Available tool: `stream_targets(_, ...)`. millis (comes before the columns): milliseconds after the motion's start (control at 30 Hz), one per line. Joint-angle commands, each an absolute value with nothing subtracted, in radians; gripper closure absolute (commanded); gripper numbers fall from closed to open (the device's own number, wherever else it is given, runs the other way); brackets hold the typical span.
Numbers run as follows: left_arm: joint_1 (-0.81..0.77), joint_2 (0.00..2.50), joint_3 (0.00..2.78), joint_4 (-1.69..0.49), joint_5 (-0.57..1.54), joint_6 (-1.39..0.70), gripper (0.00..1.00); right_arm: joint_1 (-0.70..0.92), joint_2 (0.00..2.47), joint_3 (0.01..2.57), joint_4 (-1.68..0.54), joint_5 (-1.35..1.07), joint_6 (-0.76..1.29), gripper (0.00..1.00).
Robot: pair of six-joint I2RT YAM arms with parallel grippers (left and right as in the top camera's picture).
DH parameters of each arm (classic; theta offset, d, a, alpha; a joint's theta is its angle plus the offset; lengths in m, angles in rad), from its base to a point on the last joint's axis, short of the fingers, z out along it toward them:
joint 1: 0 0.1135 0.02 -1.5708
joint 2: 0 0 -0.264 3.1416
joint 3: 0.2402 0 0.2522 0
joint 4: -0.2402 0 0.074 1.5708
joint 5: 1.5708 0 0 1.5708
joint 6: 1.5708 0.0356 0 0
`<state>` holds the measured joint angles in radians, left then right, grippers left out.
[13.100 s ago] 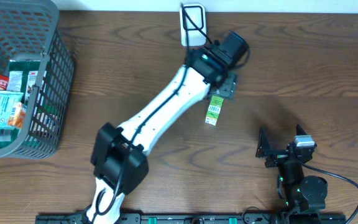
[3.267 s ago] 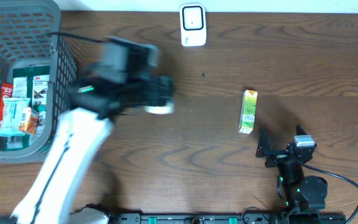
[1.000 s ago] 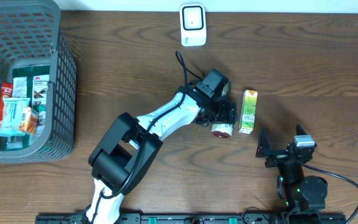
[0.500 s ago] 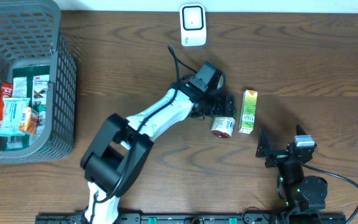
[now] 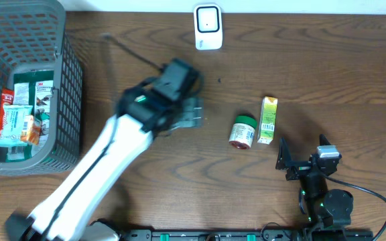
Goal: Scan the item barcode
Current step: 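Set the jar down beside the carton and open the left gripper, then move the left gripper back into the grey basket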
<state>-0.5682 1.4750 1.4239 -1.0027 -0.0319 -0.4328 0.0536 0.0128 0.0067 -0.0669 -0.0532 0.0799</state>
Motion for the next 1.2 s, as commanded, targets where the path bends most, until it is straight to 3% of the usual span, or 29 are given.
stream_targets(0, -0.493, 1.361, 1.442, -1.1, -0.254, -0.4, 0.7, 0.06, 0.009, 0.006, -0.072, -0.057, 0.093, 0.01)
stream_targets(300, -0.184, 1.287, 1.428, -1.291, -0.256, -0.374, 0.7, 0.06, 0.009, 0.006, -0.072, -0.057, 0.093, 0.01)
stream_targets(667, 0.107, 1.287, 1.428, -1.3, -0.255, -0.313, 0.7, 0.06, 0.009, 0.006, -0.072, -0.057, 0.093, 0.01)
stream_targets(1033, 0.18, 1.285, 1.433, -1.275, -0.149, -0.279, 0.7, 0.06, 0.009, 0.006, -0.072, -0.057, 0.093, 0.01)
stream_targets(1167, 0.18, 1.284, 1.499, -1.255, 0.01, -0.204, 0.6, 0.06, 0.009, 0.006, -0.071, -0.057, 0.093, 0.01)
